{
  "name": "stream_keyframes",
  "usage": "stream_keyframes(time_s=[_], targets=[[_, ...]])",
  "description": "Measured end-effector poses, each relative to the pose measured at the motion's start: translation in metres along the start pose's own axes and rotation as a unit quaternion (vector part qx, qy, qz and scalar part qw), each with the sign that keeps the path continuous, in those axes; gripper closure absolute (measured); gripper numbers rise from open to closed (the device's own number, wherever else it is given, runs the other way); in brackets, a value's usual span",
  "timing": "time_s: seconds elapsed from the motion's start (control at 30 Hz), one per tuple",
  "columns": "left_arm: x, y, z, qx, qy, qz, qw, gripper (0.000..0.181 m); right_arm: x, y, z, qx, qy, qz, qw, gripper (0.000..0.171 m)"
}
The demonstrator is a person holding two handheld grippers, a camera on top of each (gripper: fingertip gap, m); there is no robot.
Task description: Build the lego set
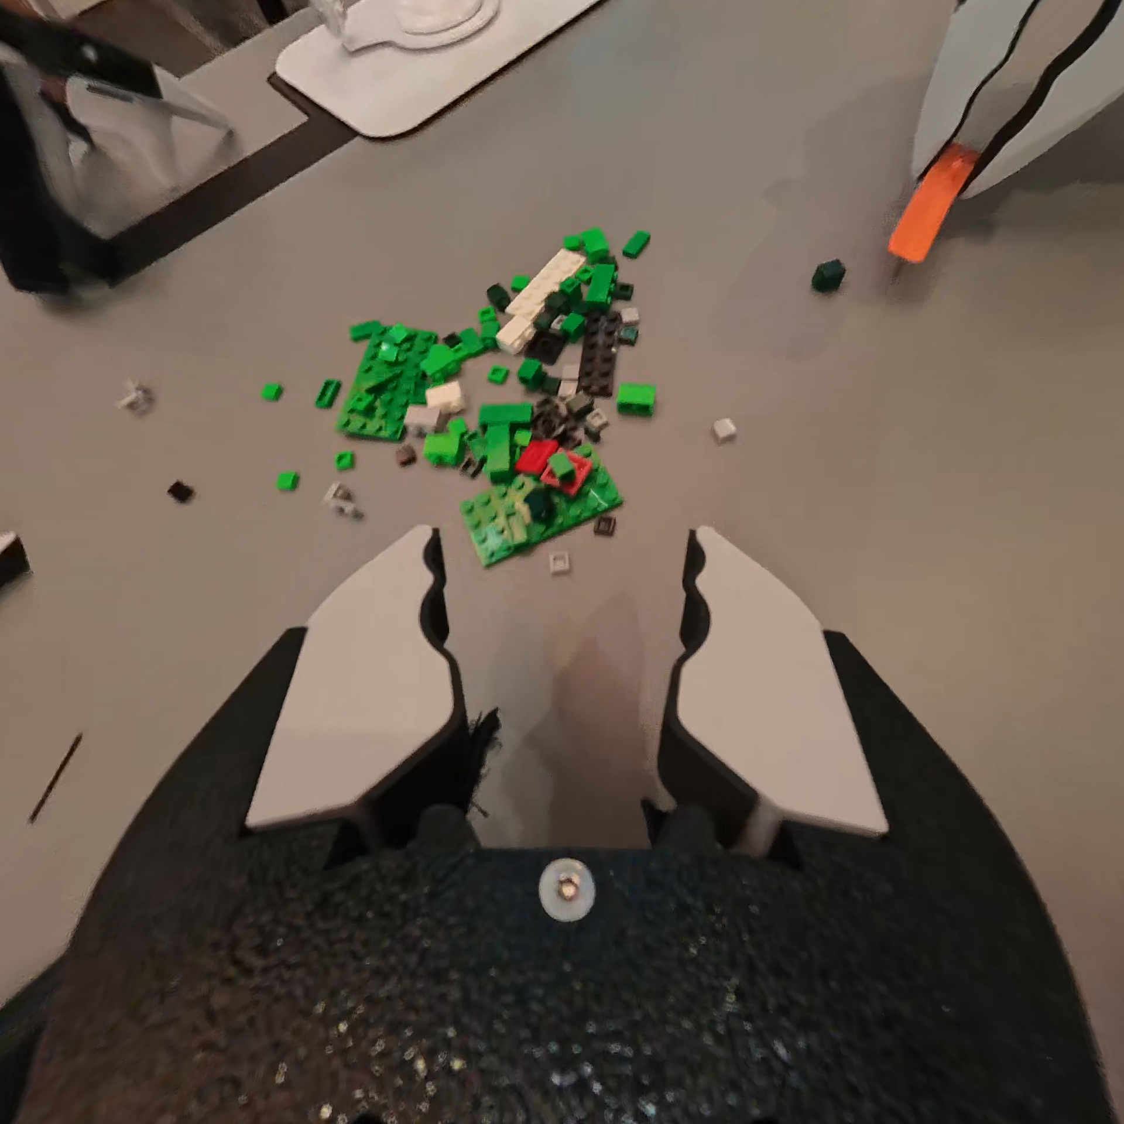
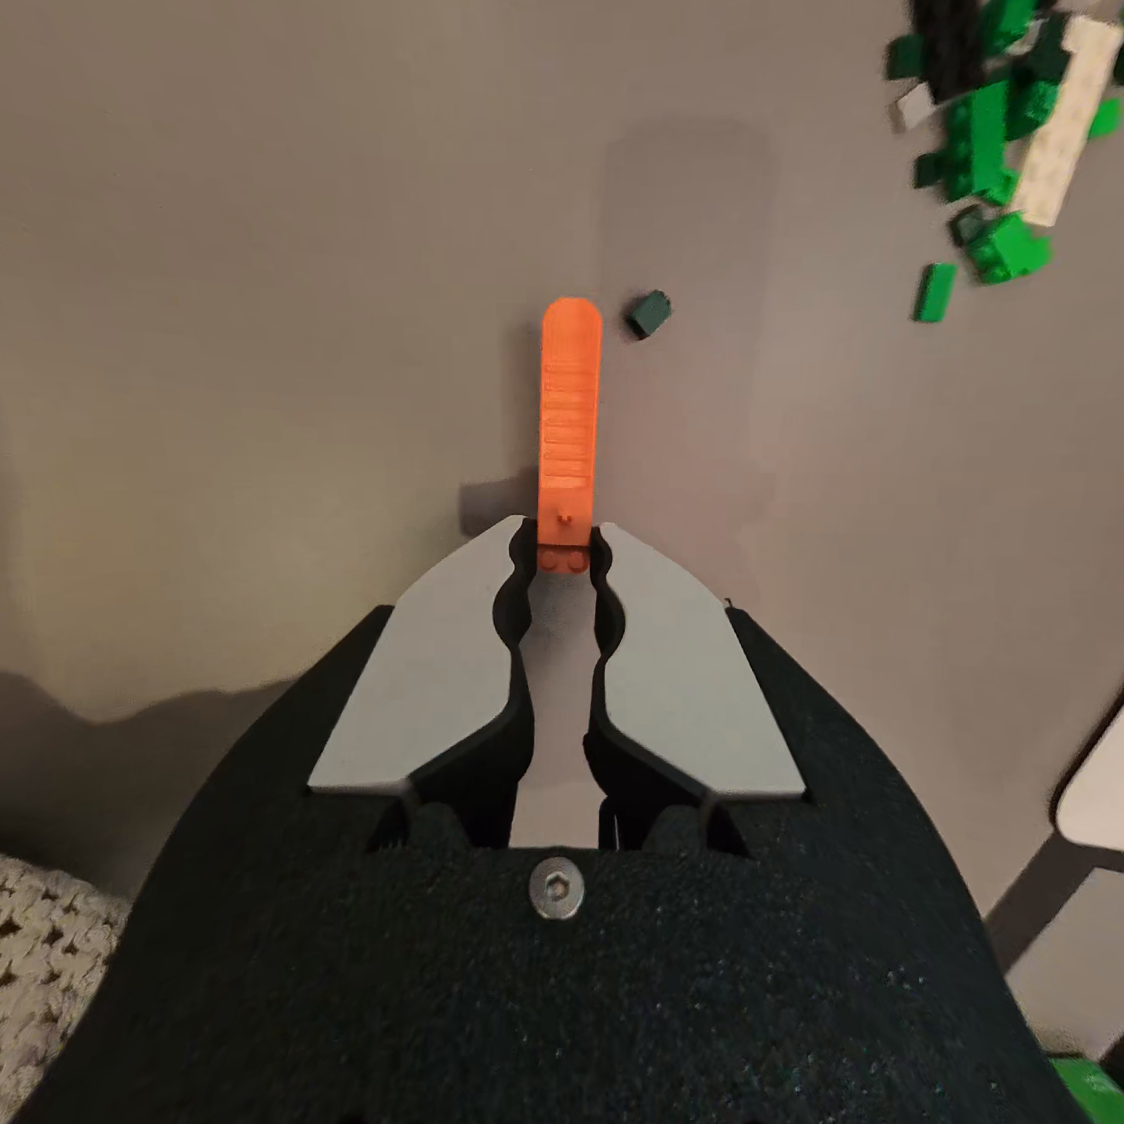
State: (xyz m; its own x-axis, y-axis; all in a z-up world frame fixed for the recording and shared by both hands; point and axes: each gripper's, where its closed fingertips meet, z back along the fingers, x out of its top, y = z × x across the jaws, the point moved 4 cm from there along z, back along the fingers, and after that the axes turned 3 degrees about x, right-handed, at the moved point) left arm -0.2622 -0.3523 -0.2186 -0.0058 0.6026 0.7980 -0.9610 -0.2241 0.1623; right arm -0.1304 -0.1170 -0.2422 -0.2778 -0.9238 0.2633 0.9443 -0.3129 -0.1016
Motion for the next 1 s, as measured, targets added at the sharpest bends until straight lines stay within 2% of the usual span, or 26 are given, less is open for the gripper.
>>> stream_keyframes(time_s=[0.17, 0.23, 0.33, 0.4, 0.5, 0.6, 0.73, 0.83, 0.93, 1.0], targets=[[-0.028, 0.015, 0.019, -0.043, 0.04, 0.065, 0.996, 0.063, 0.007, -0.021, -0.008, 0.017, 0.04, 0.042, 0.998, 0.155], [-0.038, 0.017, 0.02, -0.061, 0.06, 0.084, 0.993, 0.056, 0.011, -0.033, -0.01, 0.022, 0.066, 0.055, 0.996, 0.155], [-0.047, 0.017, 0.018, -0.073, 0.084, 0.087, 0.99, 0.06, 0.023, -0.05, -0.015, 0.037, 0.086, 0.07, 0.993, 0.155], [-0.053, 0.013, 0.018, -0.093, 0.111, 0.094, 0.985, 0.076, 0.035, -0.062, -0.018, 0.041, 0.095, 0.083, 0.991, 0.155], [-0.058, 0.011, 0.018, -0.106, 0.142, 0.098, 0.979, 0.087, 0.054, -0.079, -0.025, 0.043, 0.104, 0.099, 0.989, 0.155], [-0.054, 0.009, 0.018, -0.113, 0.137, 0.096, 0.979, 0.086, 0.07, -0.101, -0.034, 0.02, 0.115, 0.096, 0.989, 0.155], [-0.047, 0.007, 0.017, -0.109, 0.122, 0.079, 0.983, 0.083, 0.082, -0.112, -0.028, 0.018, 0.076, 0.01, 0.997, 0.155], [-0.042, 0.003, 0.024, -0.103, 0.091, 0.068, 0.988, 0.084, 0.056, -0.122, -0.01, -0.022, 0.062, -0.112, 0.992, 0.155], [-0.038, 0.001, 0.026, -0.1, 0.059, 0.072, 0.991, 0.085, 0.016, -0.128, -0.008, -0.041, 0.129, -0.234, 0.963, 0.155], [-0.038, 0.007, 0.023, -0.059, 0.058, 0.059, 0.995, 0.088, 0.002, -0.125, -0.012, -0.044, 0.18, -0.286, 0.94, 0.155]])
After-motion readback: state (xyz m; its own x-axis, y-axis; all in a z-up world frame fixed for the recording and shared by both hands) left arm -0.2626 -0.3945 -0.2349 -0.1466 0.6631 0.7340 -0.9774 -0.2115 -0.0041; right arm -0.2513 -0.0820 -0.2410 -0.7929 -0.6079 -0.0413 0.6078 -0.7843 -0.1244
